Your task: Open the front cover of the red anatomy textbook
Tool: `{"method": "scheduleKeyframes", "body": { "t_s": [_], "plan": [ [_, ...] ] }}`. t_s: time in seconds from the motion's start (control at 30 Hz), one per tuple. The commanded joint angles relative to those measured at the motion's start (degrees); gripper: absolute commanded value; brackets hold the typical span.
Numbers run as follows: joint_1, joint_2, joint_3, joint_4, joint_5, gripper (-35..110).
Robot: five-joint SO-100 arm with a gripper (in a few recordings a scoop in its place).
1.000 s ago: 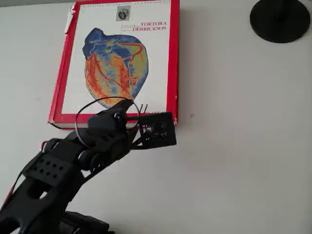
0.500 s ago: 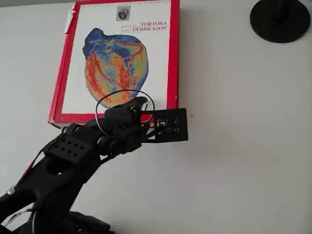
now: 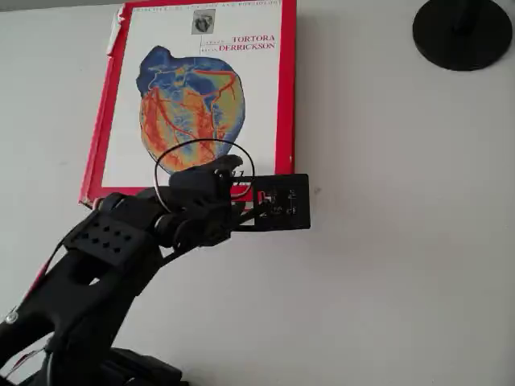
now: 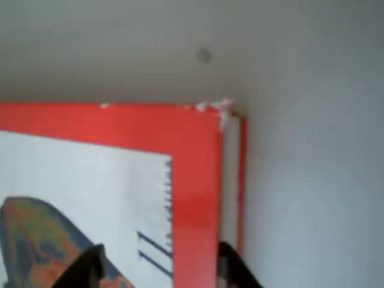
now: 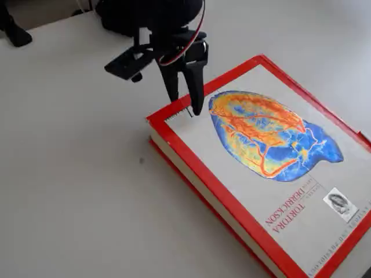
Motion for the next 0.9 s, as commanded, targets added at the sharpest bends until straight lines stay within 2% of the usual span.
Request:
{"method": "scheduleKeyframes", "body": {
  "t_s": [0.0,0.27,0.87],
  "plan": [
    [-1.49,8.44,-8.61,0.09,2.02,25],
    [-4.83,13.10,-9.05,2.20,4.92,25],
    [-13.45,16.00,-27.69,20.48,6.15,25]
  ]
}}
